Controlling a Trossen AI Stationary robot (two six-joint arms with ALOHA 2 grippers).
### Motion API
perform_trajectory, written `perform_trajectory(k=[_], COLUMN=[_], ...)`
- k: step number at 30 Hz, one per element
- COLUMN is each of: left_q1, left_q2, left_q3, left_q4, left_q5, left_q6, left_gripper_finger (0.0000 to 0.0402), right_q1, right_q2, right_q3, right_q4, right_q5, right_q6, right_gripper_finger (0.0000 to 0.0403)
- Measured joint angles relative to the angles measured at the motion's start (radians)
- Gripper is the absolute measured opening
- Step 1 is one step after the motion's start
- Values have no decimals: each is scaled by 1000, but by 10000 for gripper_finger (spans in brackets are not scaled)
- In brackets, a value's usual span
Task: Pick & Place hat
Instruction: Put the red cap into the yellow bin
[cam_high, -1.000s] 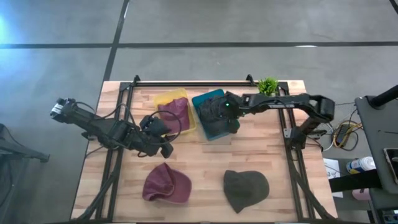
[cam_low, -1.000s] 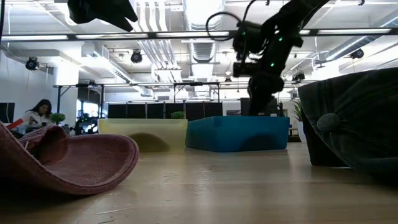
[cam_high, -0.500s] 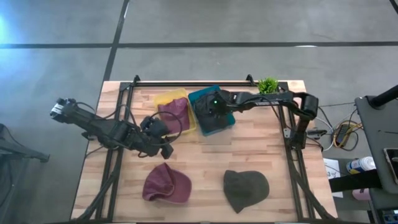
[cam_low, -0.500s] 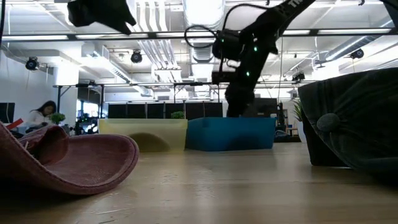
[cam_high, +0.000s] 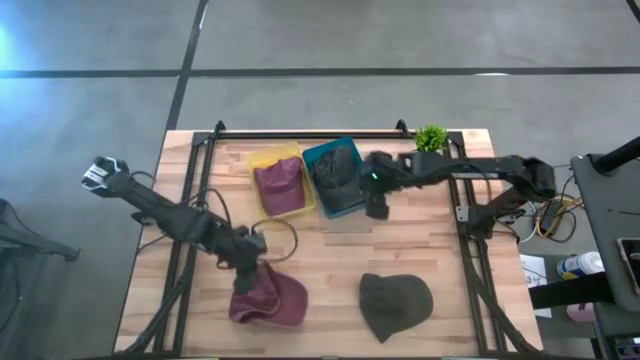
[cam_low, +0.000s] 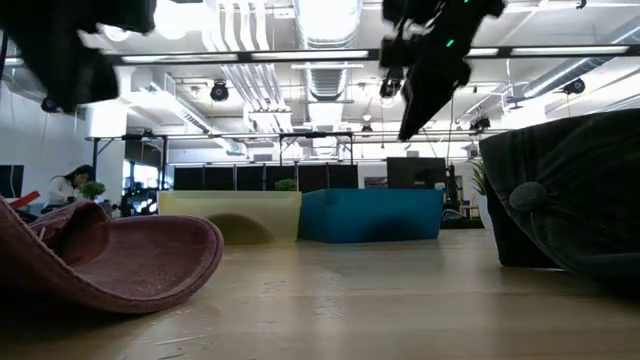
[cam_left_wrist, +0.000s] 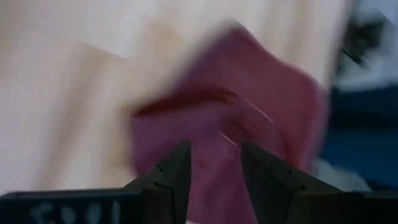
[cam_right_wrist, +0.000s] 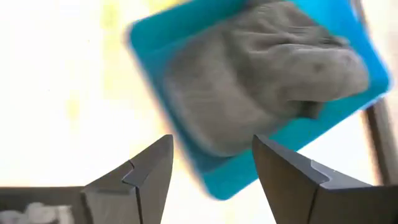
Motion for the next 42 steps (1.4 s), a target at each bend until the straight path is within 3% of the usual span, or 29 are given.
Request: perform_trajectory(k=[2,7,10,15,20,24,30,36,42], left_q1=[-49,-177,-234,-273,-215,-138,27,158,65], left_q2=[9,63,126,260,392,457,520,457,318], left_q3=[-15,-26,-28,-27,4,29,49,117,183], left_q4=[60,122,156,363,465,500,669,548,239], left_q5=[58,71,121,173,47,15,-10,39,103], left_q6=[2,26,32,32,33,87,222,252,366], left_gripper_finger=[133,133,133,133,133,133,133,133,133], right_q1=[67,257,362,487,583,655,730,749,753], right_q2=[-45,-95,-92,-40,-4,-20,3,65,140], right_q3=[-38,-116,-142,-133,-90,-40,-12,-14,23], right_q4=[2,20,54,74,34,-49,-30,33,32], right_q5=[3,58,90,114,184,291,287,284,281], right_q6=[65,234,316,456,529,562,520,517,504], right_gripper_finger=[215,215,215,215,215,215,215,215,215])
